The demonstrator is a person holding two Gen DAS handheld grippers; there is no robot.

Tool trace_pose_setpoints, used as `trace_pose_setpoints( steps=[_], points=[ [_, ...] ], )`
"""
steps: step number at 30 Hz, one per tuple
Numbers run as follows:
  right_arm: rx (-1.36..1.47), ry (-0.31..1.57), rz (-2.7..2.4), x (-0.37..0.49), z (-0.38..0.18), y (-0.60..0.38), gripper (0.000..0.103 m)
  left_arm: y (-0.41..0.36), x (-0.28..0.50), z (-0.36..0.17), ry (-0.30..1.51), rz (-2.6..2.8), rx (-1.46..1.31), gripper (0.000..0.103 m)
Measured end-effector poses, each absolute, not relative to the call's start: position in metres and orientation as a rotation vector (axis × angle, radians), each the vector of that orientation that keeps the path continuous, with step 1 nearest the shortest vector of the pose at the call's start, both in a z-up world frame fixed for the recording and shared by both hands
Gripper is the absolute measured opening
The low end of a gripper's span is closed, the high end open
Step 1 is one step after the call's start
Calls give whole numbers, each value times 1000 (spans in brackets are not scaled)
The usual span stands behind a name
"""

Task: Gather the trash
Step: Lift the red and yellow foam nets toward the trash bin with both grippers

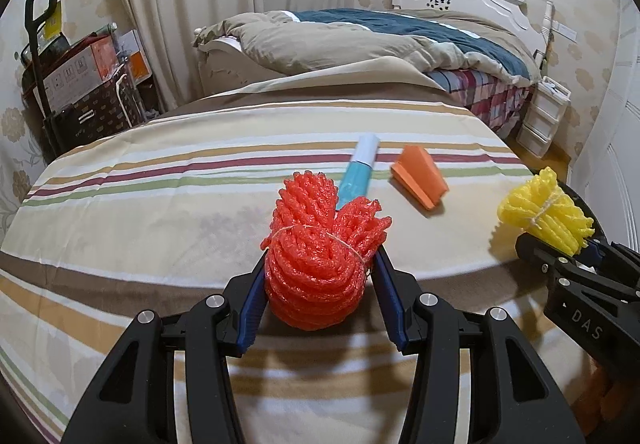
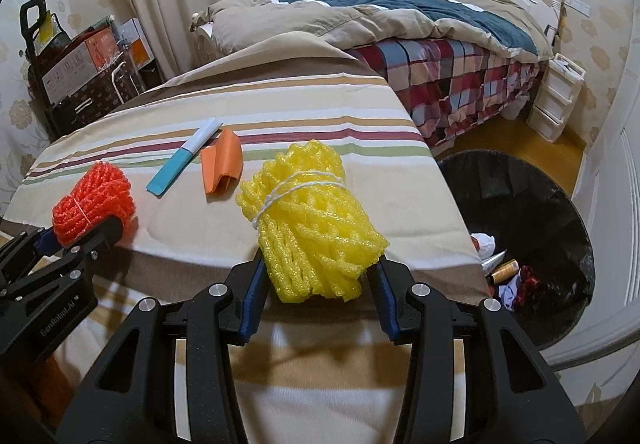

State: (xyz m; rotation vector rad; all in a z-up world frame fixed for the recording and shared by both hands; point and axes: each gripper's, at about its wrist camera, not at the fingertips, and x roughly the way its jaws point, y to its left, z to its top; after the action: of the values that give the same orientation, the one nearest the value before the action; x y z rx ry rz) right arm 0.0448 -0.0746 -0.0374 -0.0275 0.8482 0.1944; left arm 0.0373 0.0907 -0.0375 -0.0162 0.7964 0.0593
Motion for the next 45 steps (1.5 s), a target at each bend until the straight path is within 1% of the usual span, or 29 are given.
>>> trace_pose_setpoints(
  steps=[12,22,32,45],
  points=[
    [9,818,166,14,-32,-103,44,59,18,-32,761,28,-25,49],
    [41,777,93,-7,-26,-141,44,17,6,-26,717,-21,-7,49],
    [62,731,-21,-18,-23,-191,45,-26,8,-23,696,-84,31,50],
    [92,728,-106,-3,-30,-233,45,-72,34,-23,700,-159,56,50]
  ],
)
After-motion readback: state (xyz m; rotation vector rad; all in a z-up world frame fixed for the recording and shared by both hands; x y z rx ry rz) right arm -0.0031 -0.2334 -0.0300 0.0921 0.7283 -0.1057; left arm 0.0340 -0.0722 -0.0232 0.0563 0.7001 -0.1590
